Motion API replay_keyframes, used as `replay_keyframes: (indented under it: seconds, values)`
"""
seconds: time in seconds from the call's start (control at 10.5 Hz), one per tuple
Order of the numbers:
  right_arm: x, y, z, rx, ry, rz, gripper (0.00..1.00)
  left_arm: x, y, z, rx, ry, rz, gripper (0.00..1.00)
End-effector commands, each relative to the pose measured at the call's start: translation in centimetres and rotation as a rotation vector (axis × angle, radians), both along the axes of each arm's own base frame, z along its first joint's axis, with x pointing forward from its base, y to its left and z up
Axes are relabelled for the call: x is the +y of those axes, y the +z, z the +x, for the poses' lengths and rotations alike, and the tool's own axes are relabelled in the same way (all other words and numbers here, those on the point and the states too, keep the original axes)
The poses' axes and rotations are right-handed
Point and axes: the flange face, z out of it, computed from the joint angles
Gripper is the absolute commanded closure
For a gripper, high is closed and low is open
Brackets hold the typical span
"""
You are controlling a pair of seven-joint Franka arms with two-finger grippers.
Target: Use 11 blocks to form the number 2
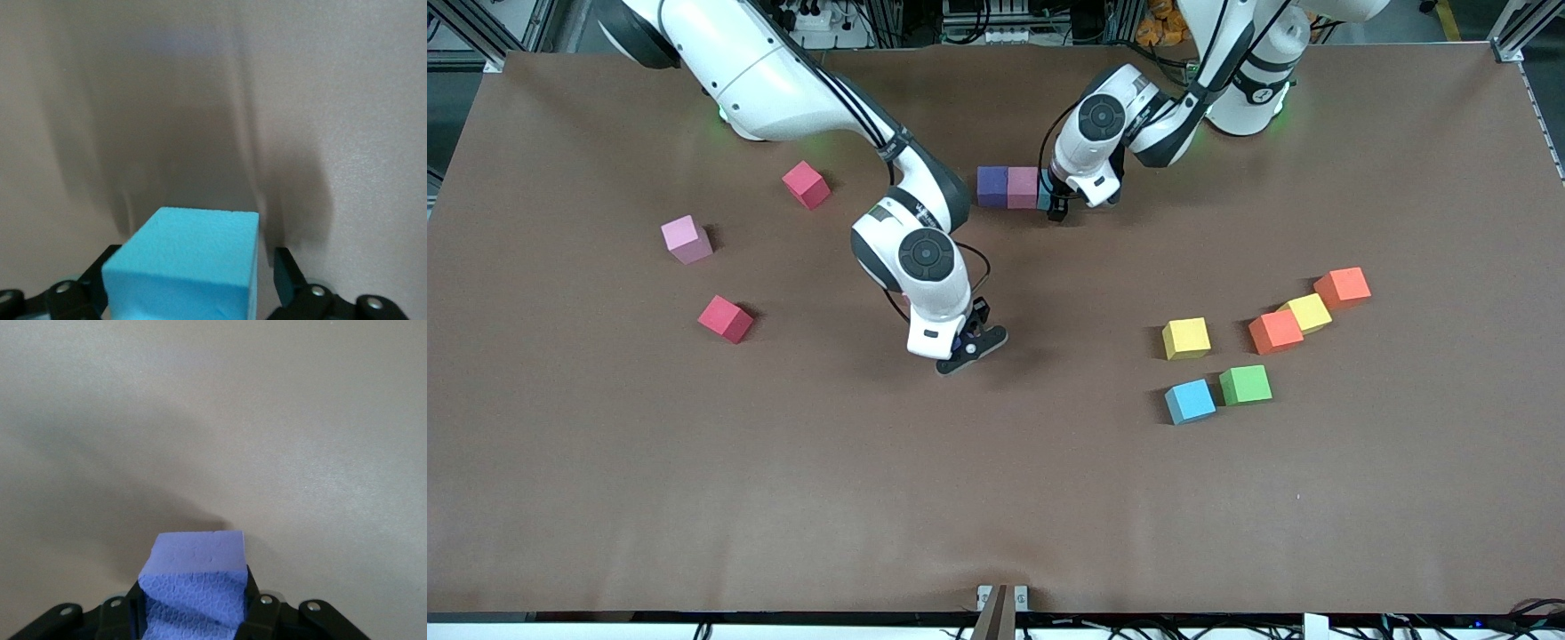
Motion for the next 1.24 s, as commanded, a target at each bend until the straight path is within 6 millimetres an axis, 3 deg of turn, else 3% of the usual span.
replay_keyframes:
  seconds: [0.0,1.15]
  values:
    - [0.1,0.9,0.1,-0.008,-0.020,-0.003,1.00,-0.5,-0.2,0.0,-0.007,-0.022,0.014,0.00]
    - [0.2,1.3,0.1,0.014,-0.048,0.023,1.00,-2.0,2.4,1.7,-0.018,-0.080,0.036,0.00]
